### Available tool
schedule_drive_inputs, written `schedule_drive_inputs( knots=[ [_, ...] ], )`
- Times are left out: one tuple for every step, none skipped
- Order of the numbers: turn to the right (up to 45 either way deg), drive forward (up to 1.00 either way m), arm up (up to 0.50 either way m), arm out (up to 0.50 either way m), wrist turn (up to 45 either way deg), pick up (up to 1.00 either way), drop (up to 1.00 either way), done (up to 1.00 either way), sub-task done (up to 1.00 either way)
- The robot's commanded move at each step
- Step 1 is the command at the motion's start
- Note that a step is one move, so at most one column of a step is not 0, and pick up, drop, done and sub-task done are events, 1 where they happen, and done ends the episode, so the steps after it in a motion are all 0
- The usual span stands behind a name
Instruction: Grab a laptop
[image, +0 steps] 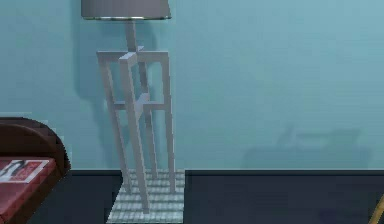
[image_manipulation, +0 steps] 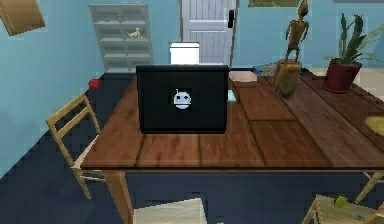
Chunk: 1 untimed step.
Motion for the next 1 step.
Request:
schedule_drive_inputs(
  knots=[
    [0.0,0.0,0.5,0.0,0.0,0.0,0.0,0.0,0.0]
  ],
)
